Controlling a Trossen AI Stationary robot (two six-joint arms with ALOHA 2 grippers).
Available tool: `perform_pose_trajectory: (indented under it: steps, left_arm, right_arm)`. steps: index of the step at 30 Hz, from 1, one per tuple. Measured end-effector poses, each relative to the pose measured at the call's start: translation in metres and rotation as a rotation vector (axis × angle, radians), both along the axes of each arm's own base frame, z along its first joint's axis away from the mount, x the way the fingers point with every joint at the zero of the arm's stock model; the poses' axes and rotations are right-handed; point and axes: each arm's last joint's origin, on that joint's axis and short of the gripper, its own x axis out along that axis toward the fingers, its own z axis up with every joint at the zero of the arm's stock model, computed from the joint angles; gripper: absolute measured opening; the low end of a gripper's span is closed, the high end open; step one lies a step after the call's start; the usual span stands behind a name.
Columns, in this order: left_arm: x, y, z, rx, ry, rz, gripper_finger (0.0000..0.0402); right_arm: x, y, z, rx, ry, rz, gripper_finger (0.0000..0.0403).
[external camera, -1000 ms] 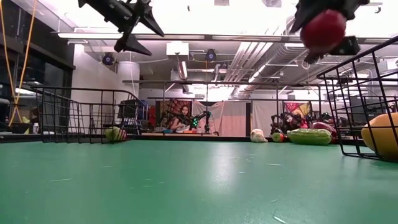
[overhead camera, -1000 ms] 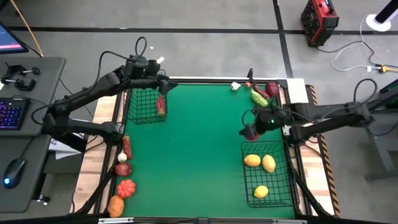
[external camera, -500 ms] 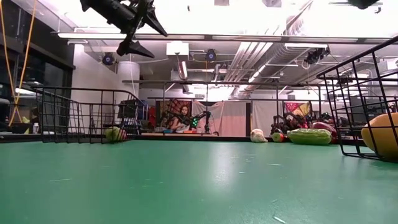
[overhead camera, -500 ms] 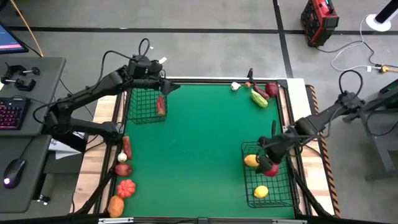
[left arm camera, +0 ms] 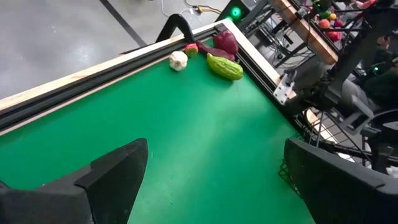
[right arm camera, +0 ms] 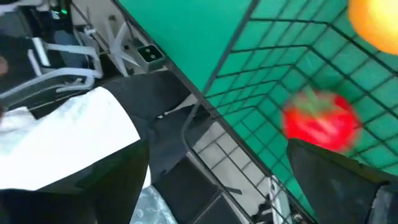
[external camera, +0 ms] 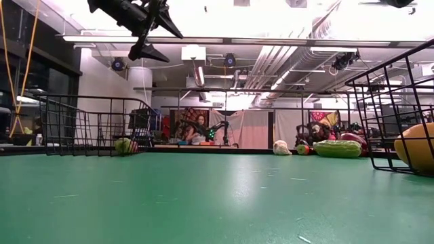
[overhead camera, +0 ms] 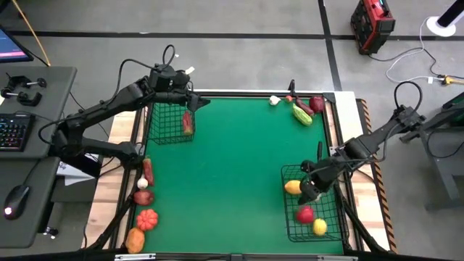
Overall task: Sort produce into baskets
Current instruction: Put the green bitter gourd into the top black wire basket
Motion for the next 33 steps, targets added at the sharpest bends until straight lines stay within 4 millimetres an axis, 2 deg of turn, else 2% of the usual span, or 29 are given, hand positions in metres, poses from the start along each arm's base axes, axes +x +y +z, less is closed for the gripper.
perform_pose_trajectory:
  steps: [2,6,9,13,17,21,24,27,33]
  left_arm:
    - [0.000,0.000,0.000,0.006,0.001,-0.010,0.0367]
    - [0.000,0.000,0.000,0.009,0.001,-0.012,0.0367]
    - [0.001,0.000,0.001,0.018,-0.010,-0.012,0.0367]
    - [0.001,0.001,0.003,0.027,-0.024,-0.013,0.0367]
    - [0.002,0.001,0.003,0.010,-0.038,-0.007,0.0367]
    - [0.002,-0.001,0.004,-0.044,-0.065,-0.050,0.0367]
    - [0.003,-0.002,0.003,-0.050,-0.063,-0.058,0.0367]
    - [0.003,-0.002,0.003,-0.050,-0.063,-0.058,0.0367]
    - [0.002,-0.002,0.003,-0.083,-0.067,-0.040,0.0367]
  right_arm:
    - [0.005,-0.003,0.002,-0.010,-0.046,-0.046,0.0374]
    - [0.023,-0.018,0.013,-0.095,-0.266,-0.200,0.0375]
    - [0.037,-0.044,0.020,-0.241,-0.405,-0.364,0.0376]
    - [0.044,-0.091,0.020,-0.523,-0.434,-0.539,0.0376]
    - [0.040,-0.142,0.007,-0.744,-0.237,-0.729,0.0376]
    - [0.025,-0.193,-0.023,-0.754,0.126,-0.820,0.0376]
    - [0.018,-0.227,-0.048,-0.738,0.341,-0.742,0.0376]
    - [0.014,-0.255,-0.071,-0.691,0.442,-0.663,0.0376]
    - [0.017,-0.289,-0.095,-0.712,0.583,-0.550,0.0376]
